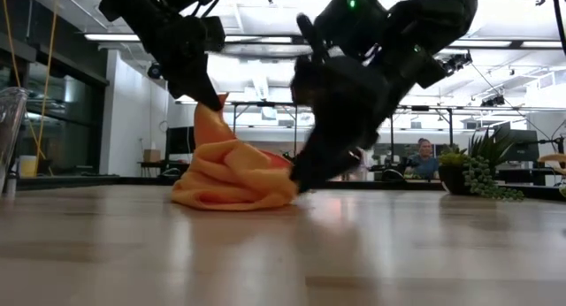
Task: Fold microfiber towels
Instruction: Fold the orange microfiber cloth
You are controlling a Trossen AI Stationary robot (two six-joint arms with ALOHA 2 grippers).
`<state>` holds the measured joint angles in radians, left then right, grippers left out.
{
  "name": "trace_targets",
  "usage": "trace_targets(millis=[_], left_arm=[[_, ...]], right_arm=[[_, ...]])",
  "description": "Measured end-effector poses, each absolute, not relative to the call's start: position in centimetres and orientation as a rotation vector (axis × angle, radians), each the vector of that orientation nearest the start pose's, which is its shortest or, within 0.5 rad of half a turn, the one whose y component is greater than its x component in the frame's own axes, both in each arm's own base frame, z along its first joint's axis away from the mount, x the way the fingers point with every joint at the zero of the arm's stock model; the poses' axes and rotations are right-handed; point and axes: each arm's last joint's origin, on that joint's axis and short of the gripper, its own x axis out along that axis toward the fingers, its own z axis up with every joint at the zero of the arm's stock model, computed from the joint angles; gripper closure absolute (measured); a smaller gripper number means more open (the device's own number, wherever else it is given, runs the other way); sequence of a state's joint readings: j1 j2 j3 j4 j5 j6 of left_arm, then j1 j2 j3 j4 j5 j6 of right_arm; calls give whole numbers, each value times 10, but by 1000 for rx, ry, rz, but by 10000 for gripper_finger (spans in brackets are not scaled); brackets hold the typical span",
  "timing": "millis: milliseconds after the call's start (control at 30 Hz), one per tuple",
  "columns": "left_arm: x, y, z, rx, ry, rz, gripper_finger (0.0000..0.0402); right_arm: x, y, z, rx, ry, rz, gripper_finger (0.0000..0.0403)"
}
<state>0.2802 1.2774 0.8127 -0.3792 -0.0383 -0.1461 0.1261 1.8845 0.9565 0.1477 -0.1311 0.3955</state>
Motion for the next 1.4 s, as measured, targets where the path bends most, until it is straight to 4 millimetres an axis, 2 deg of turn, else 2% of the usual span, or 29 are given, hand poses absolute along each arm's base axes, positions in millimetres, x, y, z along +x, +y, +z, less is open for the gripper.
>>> trace_targets(millis=[133,367,733,867,1000,1167,1267,1400], left_arm=[[244,71,228,-238,819,361,402],[244,71,228,-239,817,362,401],[244,72,228,-242,814,382,401],[245,73,229,-236,793,391,401],[246,74,232,-238,761,401,401],[237,80,250,-259,704,437,401],[227,89,279,-230,622,473,401],[208,105,322,-139,483,598,401]], right_arm=[[366,53,134,382,740,130,204],[366,53,133,381,749,129,216],[367,52,127,366,756,100,331],[366,53,126,406,770,114,386],[367,52,130,451,753,100,397],[357,34,158,418,751,62,401],[342,13,189,338,741,3,402],[312,-24,232,250,695,-121,402]])
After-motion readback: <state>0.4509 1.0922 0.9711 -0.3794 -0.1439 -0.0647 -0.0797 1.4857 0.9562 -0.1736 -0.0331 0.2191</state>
